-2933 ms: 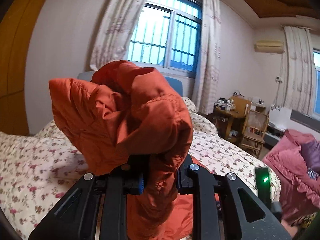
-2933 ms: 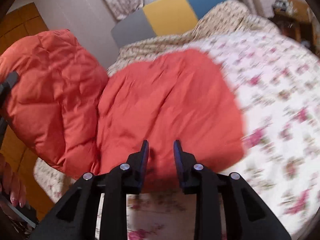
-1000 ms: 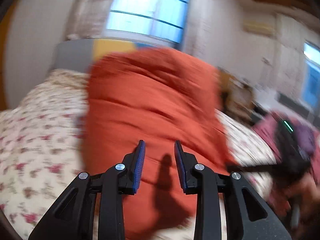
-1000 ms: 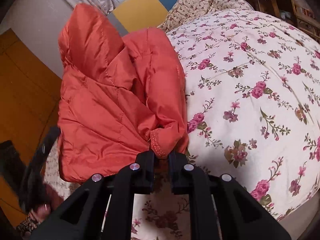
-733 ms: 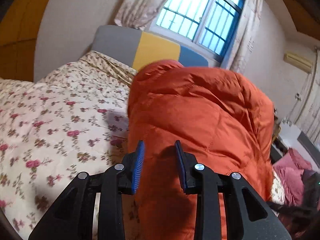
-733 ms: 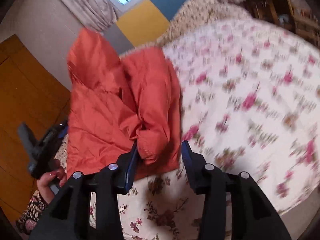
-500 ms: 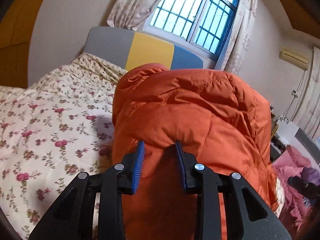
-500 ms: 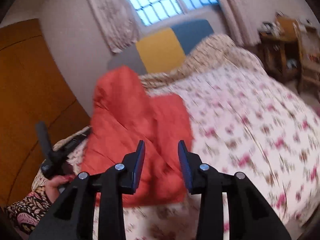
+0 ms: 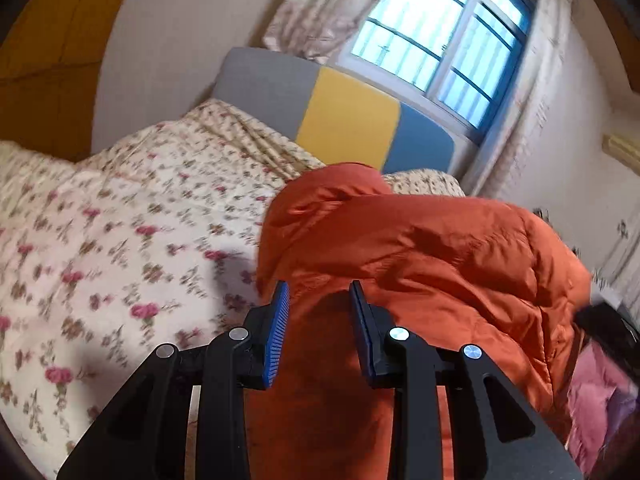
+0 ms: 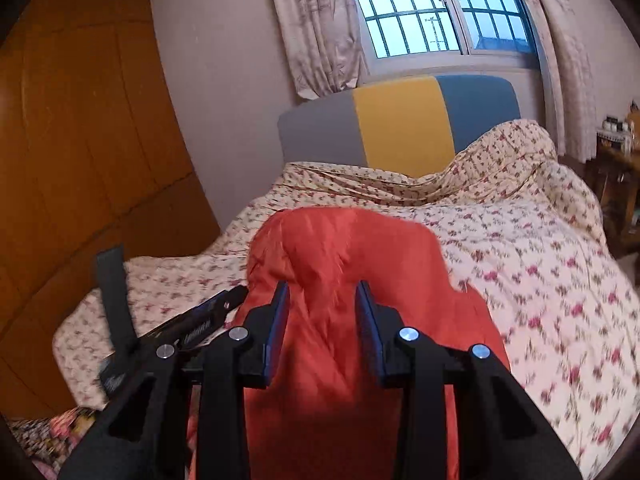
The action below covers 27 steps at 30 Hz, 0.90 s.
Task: Fold large clothes
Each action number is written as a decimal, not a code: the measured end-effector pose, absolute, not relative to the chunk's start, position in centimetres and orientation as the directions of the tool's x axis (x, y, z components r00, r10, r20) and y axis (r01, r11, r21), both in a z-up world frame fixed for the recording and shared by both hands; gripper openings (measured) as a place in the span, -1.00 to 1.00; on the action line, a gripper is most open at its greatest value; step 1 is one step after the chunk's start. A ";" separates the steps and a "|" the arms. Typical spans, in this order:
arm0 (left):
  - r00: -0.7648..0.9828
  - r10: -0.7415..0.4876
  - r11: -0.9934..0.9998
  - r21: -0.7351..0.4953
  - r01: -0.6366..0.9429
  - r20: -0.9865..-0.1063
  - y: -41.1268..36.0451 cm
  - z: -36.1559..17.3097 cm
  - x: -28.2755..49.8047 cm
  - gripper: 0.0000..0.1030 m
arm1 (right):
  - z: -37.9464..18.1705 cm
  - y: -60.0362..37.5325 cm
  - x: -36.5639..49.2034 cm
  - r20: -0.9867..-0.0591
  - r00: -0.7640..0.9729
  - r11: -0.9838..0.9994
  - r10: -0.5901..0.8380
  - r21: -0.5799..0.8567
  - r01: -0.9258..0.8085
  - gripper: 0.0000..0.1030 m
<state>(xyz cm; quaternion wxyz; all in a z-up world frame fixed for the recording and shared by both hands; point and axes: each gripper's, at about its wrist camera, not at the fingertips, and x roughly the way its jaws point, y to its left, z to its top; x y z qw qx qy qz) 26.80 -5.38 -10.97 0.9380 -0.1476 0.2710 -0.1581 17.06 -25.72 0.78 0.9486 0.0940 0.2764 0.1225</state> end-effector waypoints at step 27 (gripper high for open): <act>0.662 -0.417 0.899 -0.175 0.402 -0.623 -17.5 -12.8 30.2 -0.31 | -7.5 -35.7 23.2 -0.647 0.754 0.970 0.110 0.235 0.060 -0.44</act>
